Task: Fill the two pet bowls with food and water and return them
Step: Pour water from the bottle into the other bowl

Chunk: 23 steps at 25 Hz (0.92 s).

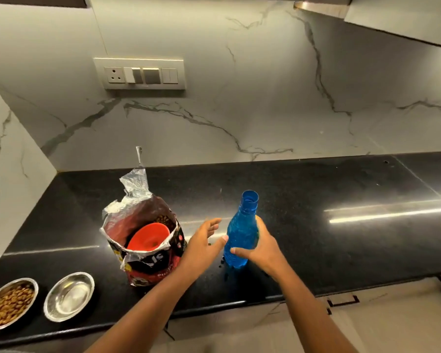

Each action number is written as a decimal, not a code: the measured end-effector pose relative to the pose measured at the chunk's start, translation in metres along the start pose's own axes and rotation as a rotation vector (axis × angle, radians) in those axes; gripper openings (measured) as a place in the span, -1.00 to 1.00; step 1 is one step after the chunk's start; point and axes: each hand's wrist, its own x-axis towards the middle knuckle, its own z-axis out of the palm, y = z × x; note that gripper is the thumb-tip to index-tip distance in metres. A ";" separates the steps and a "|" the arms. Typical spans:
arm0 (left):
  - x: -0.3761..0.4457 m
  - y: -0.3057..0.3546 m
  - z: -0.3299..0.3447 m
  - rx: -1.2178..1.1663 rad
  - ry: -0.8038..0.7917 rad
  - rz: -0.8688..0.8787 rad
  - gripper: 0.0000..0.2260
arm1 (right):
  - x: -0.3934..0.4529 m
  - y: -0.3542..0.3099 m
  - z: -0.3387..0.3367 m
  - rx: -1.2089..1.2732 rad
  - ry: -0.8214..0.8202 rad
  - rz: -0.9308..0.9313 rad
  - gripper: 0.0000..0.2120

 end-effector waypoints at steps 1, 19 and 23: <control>-0.002 -0.006 0.002 0.006 0.004 -0.005 -0.59 | 0.002 0.006 0.011 0.044 0.055 -0.017 -0.13; -0.127 -0.074 -0.100 -0.070 -0.187 0.012 -0.53 | -0.112 -0.052 0.134 0.212 0.211 -0.190 -0.31; -0.161 -0.116 -0.161 -0.052 -0.150 -0.030 -0.57 | -0.136 -0.080 0.185 0.159 0.124 -0.211 -0.28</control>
